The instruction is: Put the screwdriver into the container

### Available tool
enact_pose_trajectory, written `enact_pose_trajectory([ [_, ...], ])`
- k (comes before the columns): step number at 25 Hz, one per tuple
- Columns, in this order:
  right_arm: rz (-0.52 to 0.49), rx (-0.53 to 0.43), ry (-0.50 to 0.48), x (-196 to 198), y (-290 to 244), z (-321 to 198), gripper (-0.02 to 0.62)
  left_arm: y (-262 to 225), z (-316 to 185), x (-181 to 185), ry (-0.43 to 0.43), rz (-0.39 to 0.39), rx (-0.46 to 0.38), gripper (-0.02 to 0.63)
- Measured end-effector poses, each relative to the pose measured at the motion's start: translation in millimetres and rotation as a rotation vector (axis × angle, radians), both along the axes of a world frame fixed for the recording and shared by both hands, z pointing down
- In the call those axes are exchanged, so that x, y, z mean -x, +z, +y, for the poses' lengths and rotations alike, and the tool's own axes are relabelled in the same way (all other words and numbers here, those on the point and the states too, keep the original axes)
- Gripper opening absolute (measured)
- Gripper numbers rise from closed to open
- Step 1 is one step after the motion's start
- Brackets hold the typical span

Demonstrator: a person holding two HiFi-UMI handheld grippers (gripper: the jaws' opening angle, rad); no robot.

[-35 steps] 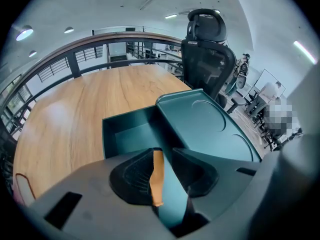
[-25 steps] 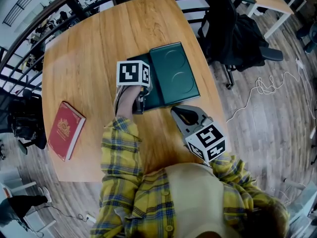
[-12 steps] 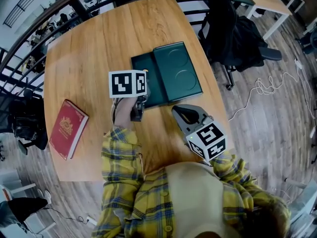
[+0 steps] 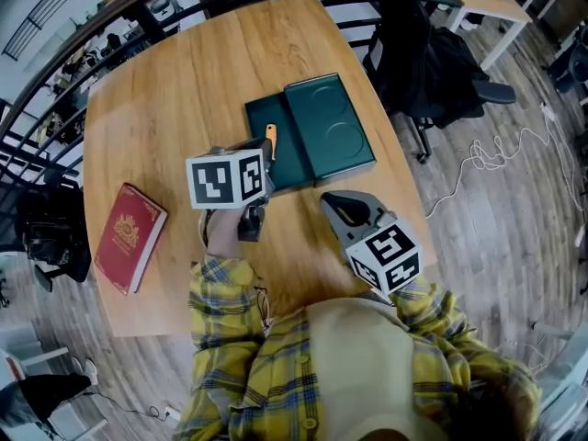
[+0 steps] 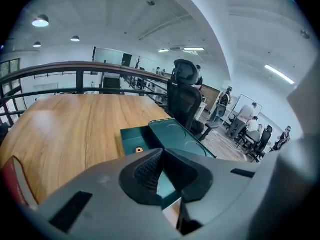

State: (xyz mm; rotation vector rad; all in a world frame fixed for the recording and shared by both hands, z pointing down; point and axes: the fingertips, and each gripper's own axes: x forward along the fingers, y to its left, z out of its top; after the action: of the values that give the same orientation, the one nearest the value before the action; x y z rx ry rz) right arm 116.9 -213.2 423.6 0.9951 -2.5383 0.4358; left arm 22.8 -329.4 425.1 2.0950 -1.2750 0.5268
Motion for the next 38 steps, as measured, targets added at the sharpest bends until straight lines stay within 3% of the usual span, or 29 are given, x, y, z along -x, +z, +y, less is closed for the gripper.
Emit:
enact_pose_trajectory([
  [7, 0.009, -0.007, 0.010, 2.8, -2.1, 9.2, 0.067, -21.3, 32.8, 0.2, 0.045, 0.036, -0.123, 0.015],
  [16, 0.018, -0.021, 0.020, 7.0, -5.4, 15.6, 0.066, -26.4, 60.5, 5.3, 0.043, 0.052, -0.198, 0.015],
  [25, 0.028, -0.034, 0.040, 8.8, -8.5, 20.6, 0.066, -24.3, 84.1, 11.0, 0.039, 0.017, -0.212, 0.014],
  [38, 0.041, -0.045, 0.068, 12.1, -10.5, 26.8, 0.066, -8.0, 126.6, 25.9, 0.050, -0.095, -0.228, 0.009],
])
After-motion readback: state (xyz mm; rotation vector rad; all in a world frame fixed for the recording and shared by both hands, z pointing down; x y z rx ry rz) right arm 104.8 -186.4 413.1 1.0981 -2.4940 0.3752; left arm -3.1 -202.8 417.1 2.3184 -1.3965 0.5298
